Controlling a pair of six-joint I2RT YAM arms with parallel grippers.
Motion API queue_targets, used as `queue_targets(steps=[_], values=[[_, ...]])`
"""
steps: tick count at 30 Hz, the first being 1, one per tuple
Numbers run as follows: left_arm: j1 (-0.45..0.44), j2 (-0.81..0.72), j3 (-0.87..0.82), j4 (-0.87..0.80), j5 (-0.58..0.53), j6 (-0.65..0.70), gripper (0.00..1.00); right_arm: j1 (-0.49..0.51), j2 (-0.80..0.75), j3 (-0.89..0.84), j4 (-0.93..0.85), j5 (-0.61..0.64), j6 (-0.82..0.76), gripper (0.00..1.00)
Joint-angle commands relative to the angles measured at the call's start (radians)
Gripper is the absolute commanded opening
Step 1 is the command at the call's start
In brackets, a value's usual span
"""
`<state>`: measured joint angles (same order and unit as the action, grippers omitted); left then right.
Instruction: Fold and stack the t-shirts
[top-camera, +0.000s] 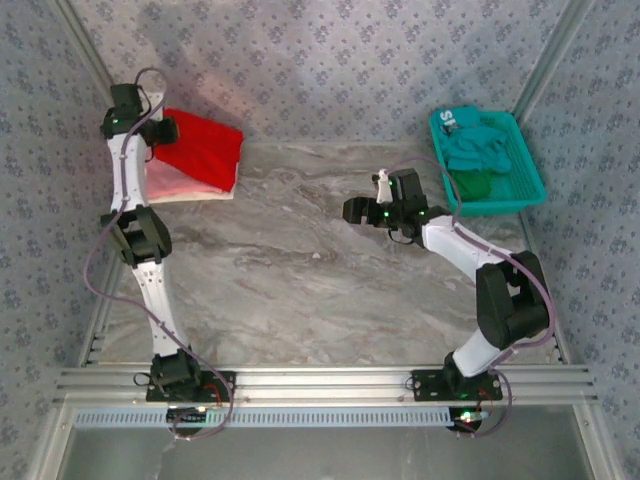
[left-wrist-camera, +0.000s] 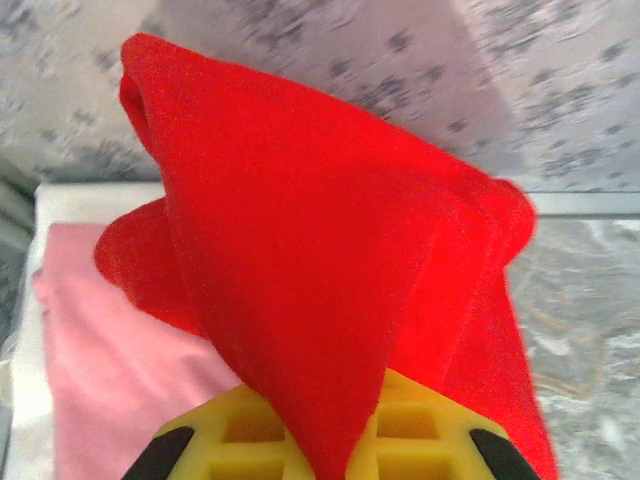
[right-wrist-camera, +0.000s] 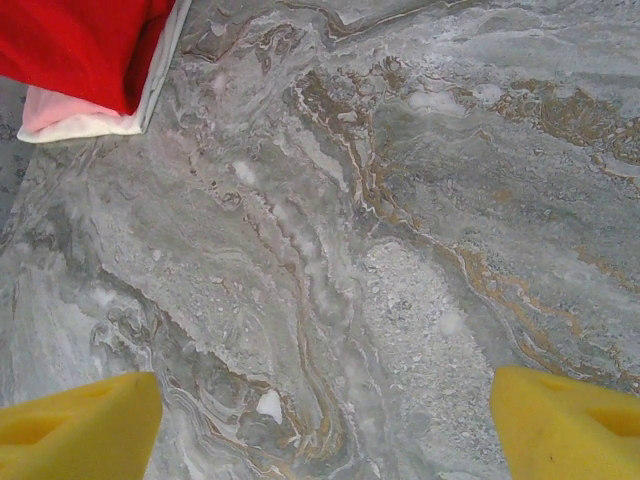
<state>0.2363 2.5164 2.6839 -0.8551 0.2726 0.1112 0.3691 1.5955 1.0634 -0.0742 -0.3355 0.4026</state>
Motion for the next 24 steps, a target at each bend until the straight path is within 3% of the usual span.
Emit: queue_targets(steps=[1, 2, 6, 9, 13, 18, 24], values=[[0.039, 0.037, 0.068, 0.066, -0.058, 0.016, 0.38, 0.007, -0.014, 0.038, -0.032, 0.016, 0.000, 0.88], [0.043, 0.044, 0.081, 0.074, -0.102, 0.010, 0.54, 0.008, -0.021, 0.037, -0.032, 0.019, -0.002, 0.88], [0.046, 0.006, 0.083, 0.066, -0.268, -0.017, 0.85, 0.011, -0.047, 0.029, -0.044, 0.054, -0.023, 0.88], [0.046, -0.127, -0.095, 0.151, -0.233, -0.051, 0.97, 0.010, -0.068, 0.016, -0.045, 0.087, -0.047, 0.88], [0.041, -0.529, -0.842, 0.741, -0.131, -0.118, 1.00, 0.006, -0.090, -0.003, -0.035, 0.142, -0.076, 0.89], [-0.026, -0.877, -1.312, 0.877, -0.163, -0.212, 1.00, 0.016, -0.144, -0.050, 0.005, 0.286, -0.146, 0.90], [-0.264, -1.296, -1.895, 1.057, -0.415, -0.219, 1.00, 0.021, -0.278, -0.188, 0.105, 0.554, -0.266, 0.95]])
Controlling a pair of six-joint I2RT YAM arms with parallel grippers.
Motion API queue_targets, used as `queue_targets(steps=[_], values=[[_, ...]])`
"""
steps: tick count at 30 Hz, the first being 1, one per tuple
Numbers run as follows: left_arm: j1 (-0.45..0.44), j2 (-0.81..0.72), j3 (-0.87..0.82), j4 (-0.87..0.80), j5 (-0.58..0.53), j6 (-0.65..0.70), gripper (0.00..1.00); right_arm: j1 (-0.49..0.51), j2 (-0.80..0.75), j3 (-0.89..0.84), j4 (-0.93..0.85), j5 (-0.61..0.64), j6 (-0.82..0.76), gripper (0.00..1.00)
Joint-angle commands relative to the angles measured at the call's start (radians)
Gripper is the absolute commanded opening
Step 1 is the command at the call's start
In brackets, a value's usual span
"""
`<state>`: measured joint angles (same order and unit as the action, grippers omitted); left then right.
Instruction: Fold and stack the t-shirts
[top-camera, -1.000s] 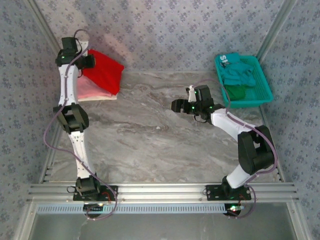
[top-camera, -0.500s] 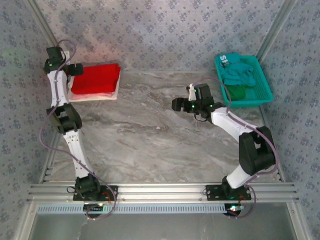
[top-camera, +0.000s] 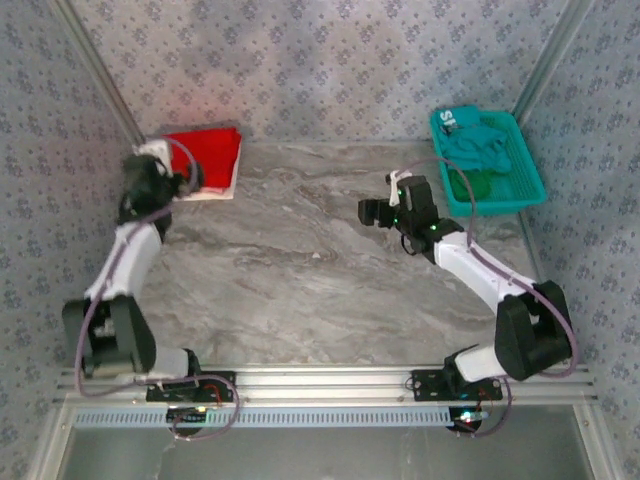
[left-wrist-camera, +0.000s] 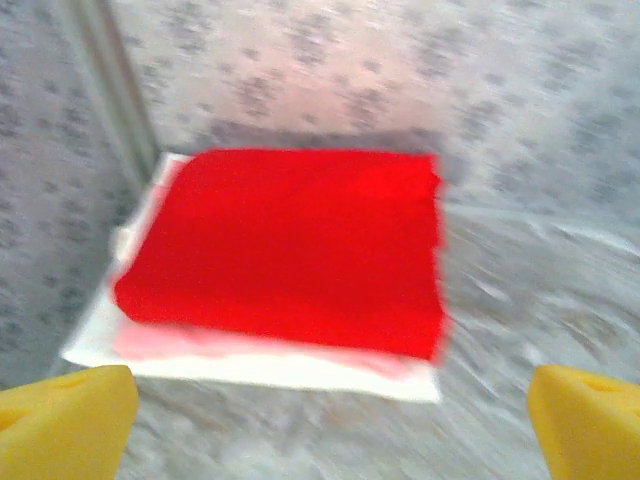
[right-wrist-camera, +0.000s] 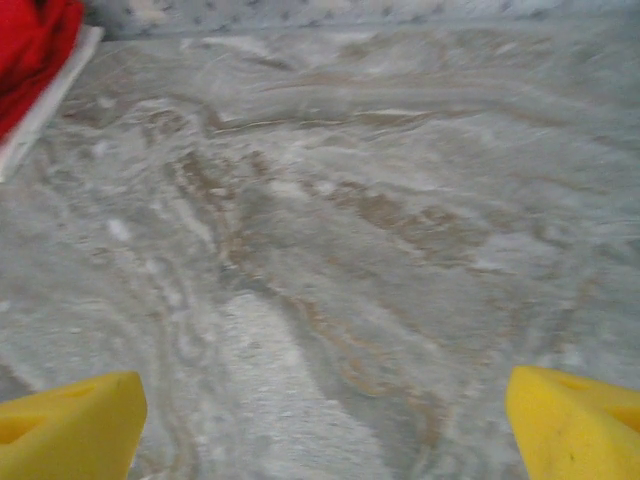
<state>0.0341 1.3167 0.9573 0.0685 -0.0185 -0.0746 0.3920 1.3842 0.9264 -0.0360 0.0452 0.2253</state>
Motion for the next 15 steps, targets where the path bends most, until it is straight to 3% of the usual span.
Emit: queue_targets(steps=[1, 5, 8, 11, 15], values=[[-0.094, -0.149, -0.251, 0.172, -0.131, -0.048, 1.00, -0.008, -0.094, -0.083, 0.086, 0.203, -0.102, 0.96], [-0.162, -0.277, -0.447, 0.263, -0.167, -0.082, 1.00, -0.021, -0.196, -0.226, 0.167, 0.330, -0.127, 0.96], [-0.177, -0.312, -0.475, 0.207, -0.162, -0.076, 1.00, -0.037, -0.270, -0.341, 0.247, 0.403, -0.143, 0.97], [-0.183, -0.288, -0.531, 0.260, -0.184, -0.006, 1.00, -0.060, -0.317, -0.443, 0.327, 0.447, -0.180, 0.98], [-0.183, -0.204, -0.633, 0.473, -0.217, 0.074, 1.00, -0.148, -0.323, -0.524, 0.389, 0.413, -0.173, 0.99]])
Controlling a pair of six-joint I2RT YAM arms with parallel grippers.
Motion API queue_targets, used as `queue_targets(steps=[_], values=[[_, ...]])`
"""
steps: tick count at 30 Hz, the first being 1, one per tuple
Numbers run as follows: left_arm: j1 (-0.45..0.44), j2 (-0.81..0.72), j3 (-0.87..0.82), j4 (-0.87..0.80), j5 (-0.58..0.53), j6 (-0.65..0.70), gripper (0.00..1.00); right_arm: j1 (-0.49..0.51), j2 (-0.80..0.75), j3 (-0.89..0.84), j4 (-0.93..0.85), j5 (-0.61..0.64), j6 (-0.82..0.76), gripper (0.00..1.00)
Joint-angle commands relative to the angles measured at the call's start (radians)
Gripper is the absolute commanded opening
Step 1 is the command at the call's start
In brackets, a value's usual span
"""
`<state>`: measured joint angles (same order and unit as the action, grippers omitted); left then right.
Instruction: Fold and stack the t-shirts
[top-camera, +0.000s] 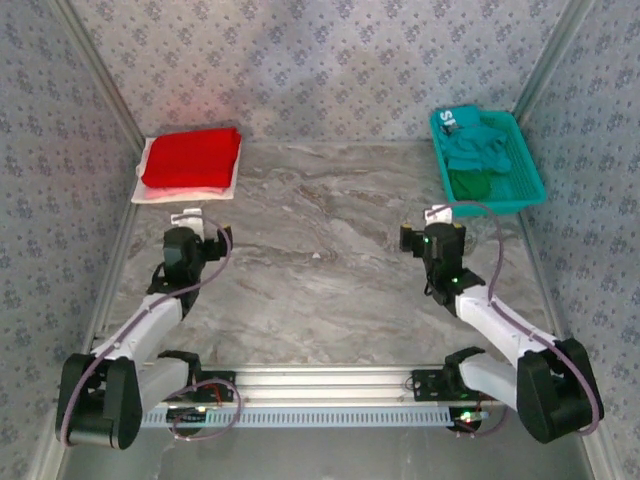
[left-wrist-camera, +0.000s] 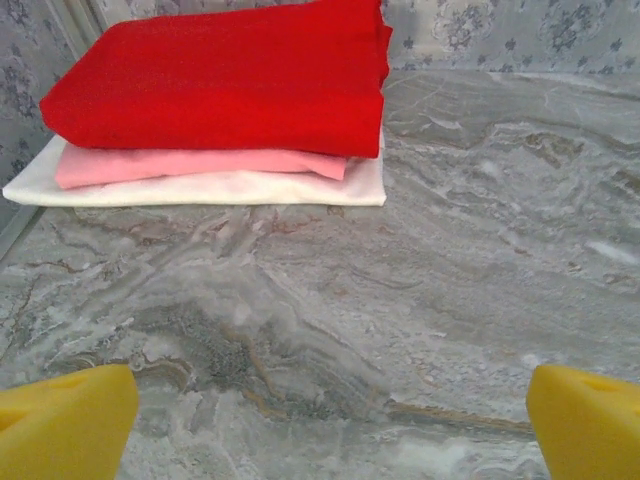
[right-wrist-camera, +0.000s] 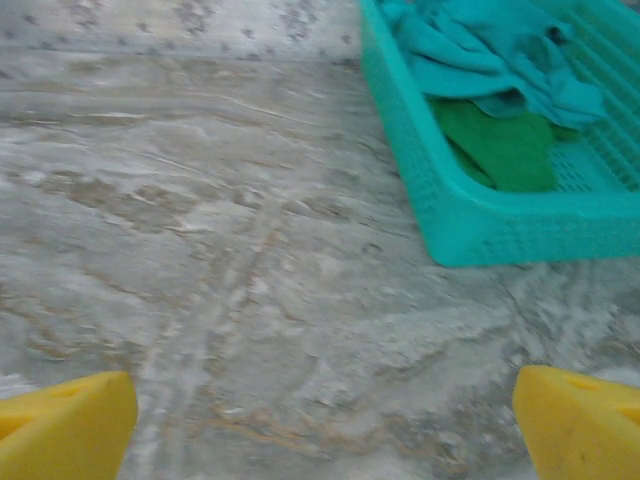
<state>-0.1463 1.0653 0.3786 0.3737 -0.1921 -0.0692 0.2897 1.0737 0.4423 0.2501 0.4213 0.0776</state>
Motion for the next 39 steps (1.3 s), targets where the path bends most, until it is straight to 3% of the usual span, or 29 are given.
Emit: queue_targets(steps=[1, 5, 10, 13, 23, 29, 33, 35, 39], values=[[-0.003, 0.067, -0.065, 0.196, -0.056, 0.072, 1.00, -0.070, -0.008, -0.062, 0.129, 0.010, -0.024, 1.00], [0.011, 0.161, -0.061, 0.254, -0.078, 0.101, 1.00, -0.140, 0.016, -0.137, 0.264, -0.070, -0.041, 1.00], [0.034, 0.223, -0.062, 0.362, -0.025, 0.123, 1.00, -0.212, 0.104, -0.164, 0.397, -0.162, -0.059, 1.00], [0.069, 0.273, -0.063, 0.442, 0.039, 0.105, 1.00, -0.227, 0.166, -0.185, 0.513, -0.209, -0.078, 1.00], [0.109, 0.465, -0.082, 0.659, 0.125, 0.105, 1.00, -0.259, 0.302, -0.175, 0.665, -0.322, -0.146, 1.00], [0.143, 0.460, -0.020, 0.533, 0.206, 0.093, 1.00, -0.294, 0.392, -0.135, 0.667, -0.384, -0.127, 1.00], [0.168, 0.467, 0.037, 0.433, 0.183, 0.050, 1.00, -0.307, 0.448, -0.094, 0.645, -0.382, -0.111, 1.00], [0.170, 0.468, 0.035, 0.436, 0.185, 0.049, 1.00, -0.317, 0.450, -0.050, 0.564, -0.379, -0.095, 1.00], [0.170, 0.469, 0.036, 0.439, 0.183, 0.049, 1.00, -0.315, 0.450, -0.056, 0.575, -0.362, -0.096, 1.00]])
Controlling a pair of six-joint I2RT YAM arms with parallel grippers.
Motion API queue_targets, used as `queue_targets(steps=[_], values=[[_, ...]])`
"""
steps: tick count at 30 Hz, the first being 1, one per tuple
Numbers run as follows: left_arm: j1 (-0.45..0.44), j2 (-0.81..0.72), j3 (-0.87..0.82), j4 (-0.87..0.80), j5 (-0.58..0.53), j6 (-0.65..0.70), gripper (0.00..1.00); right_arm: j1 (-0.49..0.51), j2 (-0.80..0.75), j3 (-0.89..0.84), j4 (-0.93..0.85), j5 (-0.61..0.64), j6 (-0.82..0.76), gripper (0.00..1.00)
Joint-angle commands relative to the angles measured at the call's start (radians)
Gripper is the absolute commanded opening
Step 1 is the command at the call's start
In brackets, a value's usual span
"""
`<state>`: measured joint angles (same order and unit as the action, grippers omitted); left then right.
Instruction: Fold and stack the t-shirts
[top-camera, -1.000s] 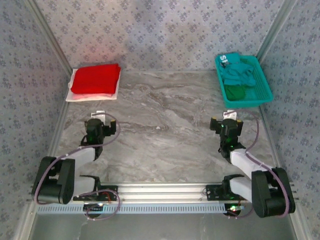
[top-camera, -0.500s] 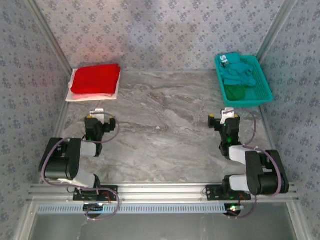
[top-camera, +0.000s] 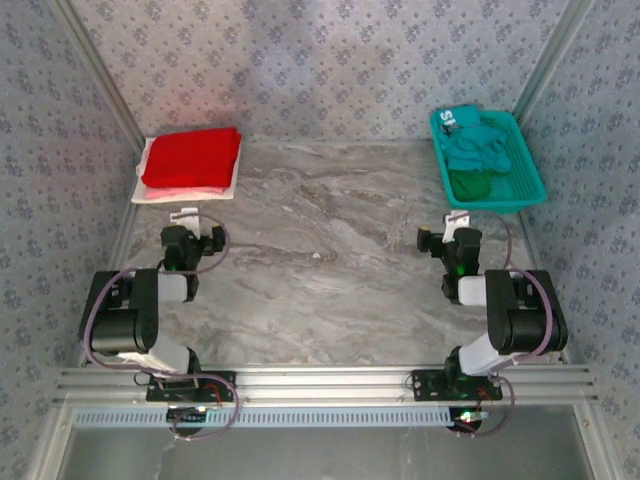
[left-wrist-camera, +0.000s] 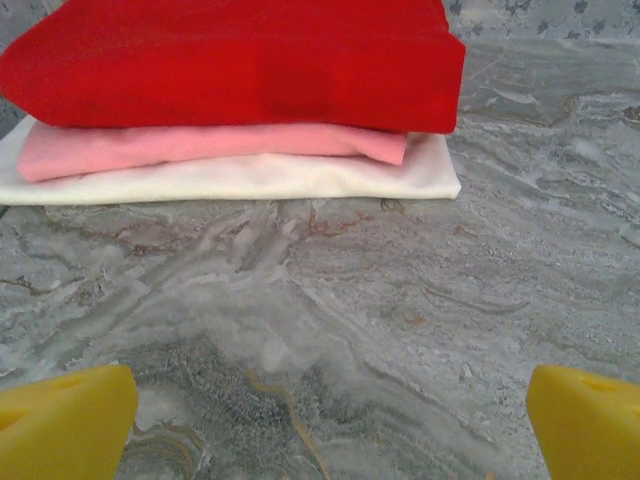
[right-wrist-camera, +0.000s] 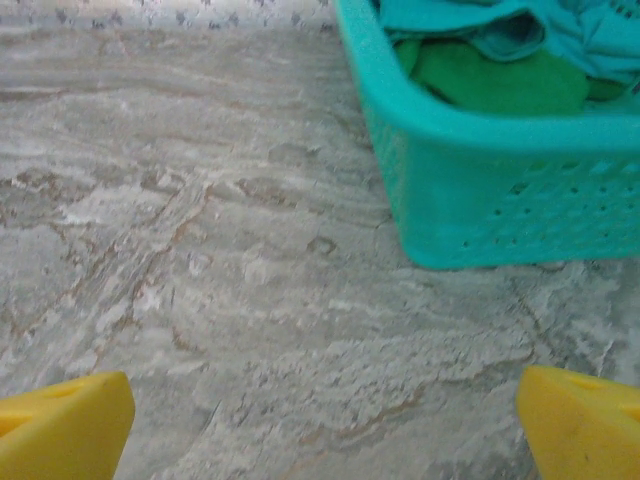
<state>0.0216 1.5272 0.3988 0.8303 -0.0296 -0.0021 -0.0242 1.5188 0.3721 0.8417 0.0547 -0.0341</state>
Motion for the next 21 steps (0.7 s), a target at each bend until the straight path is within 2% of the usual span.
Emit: queue_targets(steps=[1, 21], values=[[0.002, 0.006, 0.015, -0.018, 0.020, -0.018, 1.00, 0.000, 0.004, 0.014, -0.014, 0.007, 0.016, 1.00], [0.000, 0.007, 0.015, -0.017, 0.021, -0.017, 1.00, -0.007, 0.006, 0.020, -0.024, -0.007, 0.018, 1.00]])
